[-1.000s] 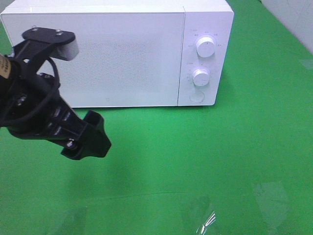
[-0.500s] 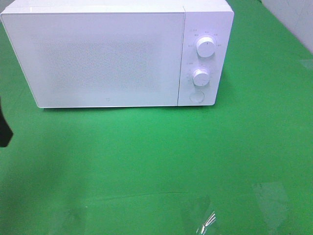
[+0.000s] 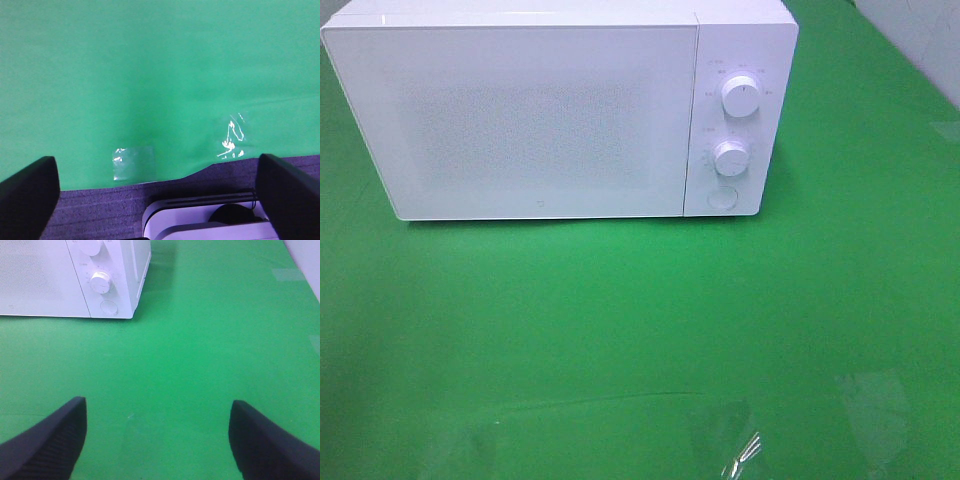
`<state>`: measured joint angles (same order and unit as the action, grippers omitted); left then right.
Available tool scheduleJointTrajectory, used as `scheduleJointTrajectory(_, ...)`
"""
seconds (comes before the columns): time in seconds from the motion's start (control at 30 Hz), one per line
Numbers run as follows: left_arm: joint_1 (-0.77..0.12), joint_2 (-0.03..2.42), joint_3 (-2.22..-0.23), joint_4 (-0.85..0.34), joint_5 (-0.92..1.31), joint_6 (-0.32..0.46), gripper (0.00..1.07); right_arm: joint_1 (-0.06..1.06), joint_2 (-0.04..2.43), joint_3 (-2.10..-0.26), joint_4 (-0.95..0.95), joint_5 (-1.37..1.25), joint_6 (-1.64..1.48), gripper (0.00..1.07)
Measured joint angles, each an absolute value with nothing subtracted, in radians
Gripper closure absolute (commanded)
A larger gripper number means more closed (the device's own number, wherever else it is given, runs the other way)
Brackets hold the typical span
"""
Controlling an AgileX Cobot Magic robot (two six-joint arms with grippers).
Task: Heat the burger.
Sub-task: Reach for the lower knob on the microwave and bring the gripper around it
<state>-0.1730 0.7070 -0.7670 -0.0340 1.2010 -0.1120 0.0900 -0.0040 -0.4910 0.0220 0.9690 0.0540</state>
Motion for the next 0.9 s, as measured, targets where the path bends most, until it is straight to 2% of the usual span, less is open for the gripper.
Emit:
scheduleJointTrajectory(0.1, -0.173, 0.645, -0.738, -0.032, 1.202, -0.112, 0.07, 0.09, -0.004, -0.491, 0.022, 0.969, 0.054, 0.32)
scheduleJointTrajectory(0.17, -0.173, 0.527, -0.668, -0.025, 1.201, -0.08, 0.07, 0.09, -0.004, -0.491, 0.022, 0.969, 0.054, 0.32)
scheduleJointTrajectory(0.33, -0.173, 0.419, -0.579, -0.019, 1.187, -0.058, 0.07, 0.09, -0.004, -0.491, 0.022, 0.969, 0.054, 0.32)
scheduleJointTrajectory(0.9, -0.173, 0.24, -0.523, -0.045, 1.077, -0.058, 0.07, 0.09, -0.004, -0.491, 0.022, 0.969, 0.054, 0.32)
